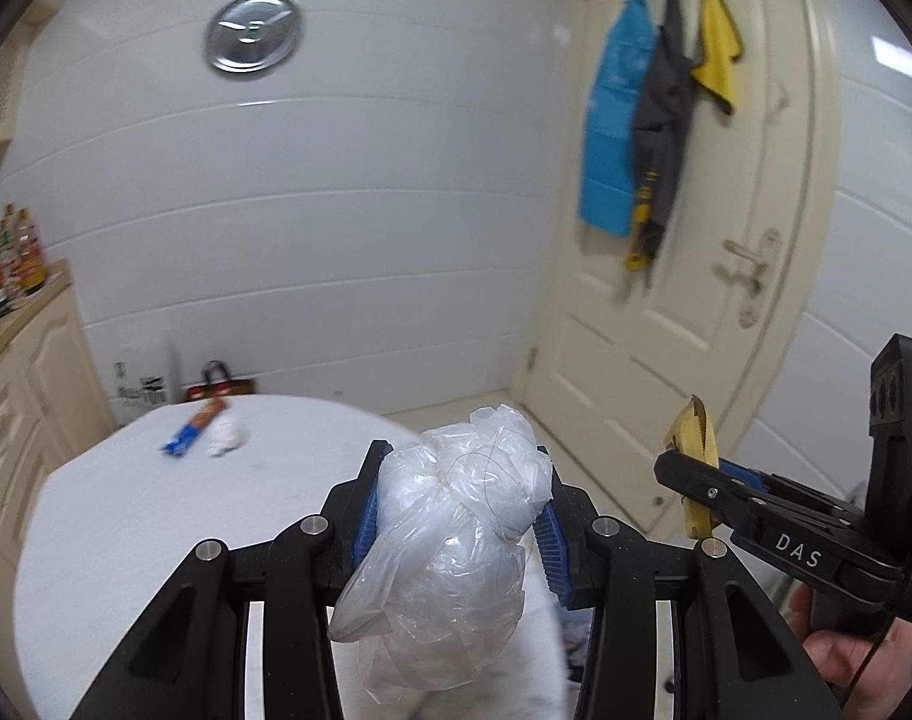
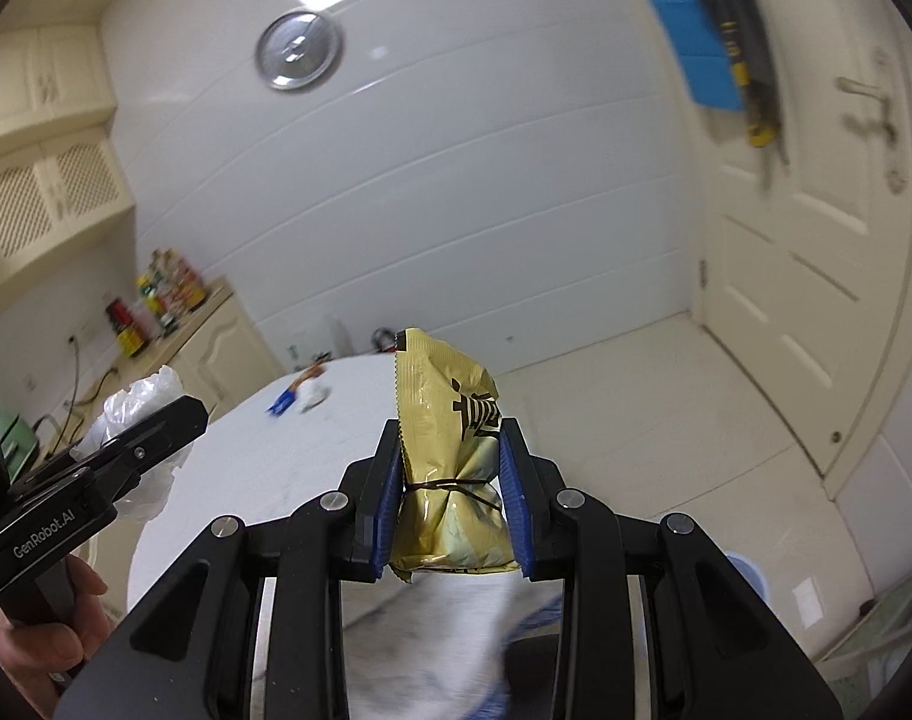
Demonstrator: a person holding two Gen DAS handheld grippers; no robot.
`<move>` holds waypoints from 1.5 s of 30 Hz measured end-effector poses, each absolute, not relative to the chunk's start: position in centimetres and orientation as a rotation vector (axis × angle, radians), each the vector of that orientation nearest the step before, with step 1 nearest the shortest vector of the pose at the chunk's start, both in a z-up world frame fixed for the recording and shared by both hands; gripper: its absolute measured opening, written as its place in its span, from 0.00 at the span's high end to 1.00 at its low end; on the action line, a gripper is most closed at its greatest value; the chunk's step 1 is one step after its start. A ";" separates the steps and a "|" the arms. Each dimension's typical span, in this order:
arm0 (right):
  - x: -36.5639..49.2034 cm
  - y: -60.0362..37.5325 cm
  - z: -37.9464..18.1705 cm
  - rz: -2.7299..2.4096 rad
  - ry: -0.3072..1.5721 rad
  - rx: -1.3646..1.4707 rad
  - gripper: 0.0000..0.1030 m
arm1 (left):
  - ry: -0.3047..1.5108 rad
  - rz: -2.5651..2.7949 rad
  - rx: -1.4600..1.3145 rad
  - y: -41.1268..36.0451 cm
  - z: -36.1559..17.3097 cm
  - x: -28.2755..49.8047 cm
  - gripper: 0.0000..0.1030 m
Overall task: Collect trash
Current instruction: 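Carry the white bag and yellow wrapper with both tools toward the blue bin, then open both tools to drop the bag and wrapper into the bin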
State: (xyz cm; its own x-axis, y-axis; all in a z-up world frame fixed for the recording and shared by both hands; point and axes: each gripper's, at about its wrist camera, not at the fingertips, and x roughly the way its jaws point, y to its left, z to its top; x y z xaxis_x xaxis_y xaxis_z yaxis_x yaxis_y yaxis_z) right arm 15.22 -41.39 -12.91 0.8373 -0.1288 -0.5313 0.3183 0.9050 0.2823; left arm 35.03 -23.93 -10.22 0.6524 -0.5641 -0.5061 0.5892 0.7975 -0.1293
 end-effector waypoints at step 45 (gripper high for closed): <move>4.5 -64.8 -30.4 -0.689 0.791 0.768 0.43 | 1.050 -0.963 0.334 -59.8 -24.1 49.8 0.23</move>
State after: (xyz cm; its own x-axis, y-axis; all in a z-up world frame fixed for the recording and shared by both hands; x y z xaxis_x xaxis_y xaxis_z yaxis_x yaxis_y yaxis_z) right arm 4.50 -64.77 -30.36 0.5230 -0.2475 -0.8156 0.7741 0.5384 0.3330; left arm 49.85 -59.77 -24.08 0.1536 -0.5077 -0.8477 0.8004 0.5671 -0.1946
